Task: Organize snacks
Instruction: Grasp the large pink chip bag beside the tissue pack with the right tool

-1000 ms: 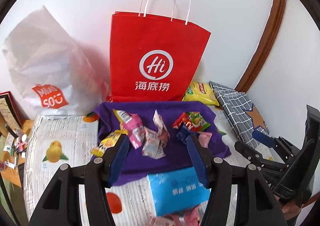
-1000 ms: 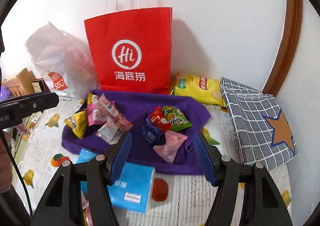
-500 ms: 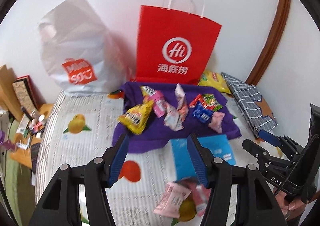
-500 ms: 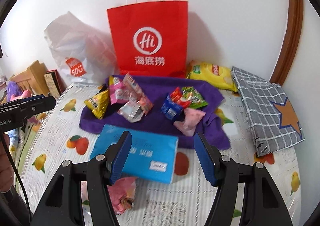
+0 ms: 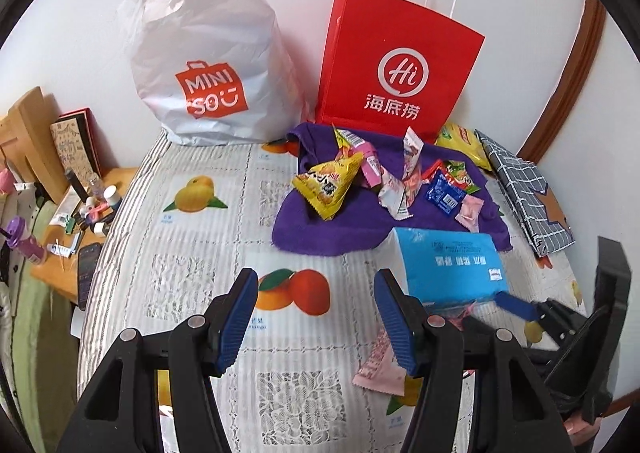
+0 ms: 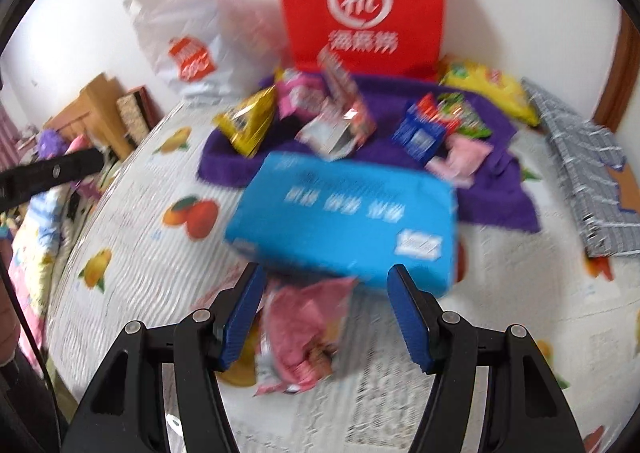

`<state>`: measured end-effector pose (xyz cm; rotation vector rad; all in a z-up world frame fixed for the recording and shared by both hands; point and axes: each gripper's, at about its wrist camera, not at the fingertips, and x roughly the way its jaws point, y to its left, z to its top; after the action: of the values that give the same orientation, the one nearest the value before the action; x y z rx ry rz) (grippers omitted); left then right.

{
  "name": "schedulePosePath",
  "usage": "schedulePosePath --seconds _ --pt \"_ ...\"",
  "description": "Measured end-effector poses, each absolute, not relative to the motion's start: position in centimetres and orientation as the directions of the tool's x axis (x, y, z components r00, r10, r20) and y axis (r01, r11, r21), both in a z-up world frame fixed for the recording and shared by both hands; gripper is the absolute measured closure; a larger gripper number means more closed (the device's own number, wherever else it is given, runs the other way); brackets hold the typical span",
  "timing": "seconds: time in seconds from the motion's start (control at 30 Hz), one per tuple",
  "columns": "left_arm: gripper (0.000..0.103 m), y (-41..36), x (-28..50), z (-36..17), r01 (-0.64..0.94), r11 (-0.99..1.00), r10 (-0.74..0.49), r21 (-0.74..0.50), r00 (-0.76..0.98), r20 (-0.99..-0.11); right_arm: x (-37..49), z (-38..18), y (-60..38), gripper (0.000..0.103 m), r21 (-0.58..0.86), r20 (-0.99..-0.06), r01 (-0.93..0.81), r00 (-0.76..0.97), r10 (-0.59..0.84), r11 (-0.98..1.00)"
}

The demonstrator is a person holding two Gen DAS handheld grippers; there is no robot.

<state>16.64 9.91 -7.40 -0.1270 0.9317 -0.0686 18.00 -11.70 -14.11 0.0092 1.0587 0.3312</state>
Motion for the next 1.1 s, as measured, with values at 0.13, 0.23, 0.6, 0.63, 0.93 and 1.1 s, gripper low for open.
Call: schedulePosePath --seconds 0.13,0.23,0.6,0.63,0.93,1.1 --pt "0.045 9.8 16.2 -8.1 0.008 0.990 -0.120 -0.142 0.586 -0.801 17.6 -15.4 -10.9 0.038 0.144 -0.870 -0.273 0.423 0.253 0.951" --pt "0.045 9.7 15.9 -8.5 0.011 0.990 -0.122 -0.142 0.580 -0.805 17.4 -16.7 -10.7 0.038 0.164 -0.884 -0.267 0.388 0.262 0.950" --pt "0.045 9.0 15.7 -9.9 0.015 0.992 -0.114 -0.127 0.551 -0.827 17.1 -19.1 -10.8 0.038 0.200 -0.898 -0.250 0.341 0.280 0.947" --pt "0.045 9.1 15.7 -10.0 0.013 0.992 -0.113 -0.127 0.548 -0.829 17.0 -19.1 -10.7 0.039 0.196 -0.897 -0.251 0.345 0.276 0.948" --pt "0.045 9.8 15.3 -11.0 -0.002 0.991 -0.111 -0.132 0.530 -0.841 16.7 -18.8 -10.5 0.050 0.195 -0.885 -0.259 0.369 0.284 0.946" --pt "0.045 10.1 15.3 -11.5 -0.007 0.991 -0.113 -0.136 0.521 -0.846 16.6 -18.8 -10.7 0.051 0.199 -0.883 -0.255 0.373 0.286 0.946"
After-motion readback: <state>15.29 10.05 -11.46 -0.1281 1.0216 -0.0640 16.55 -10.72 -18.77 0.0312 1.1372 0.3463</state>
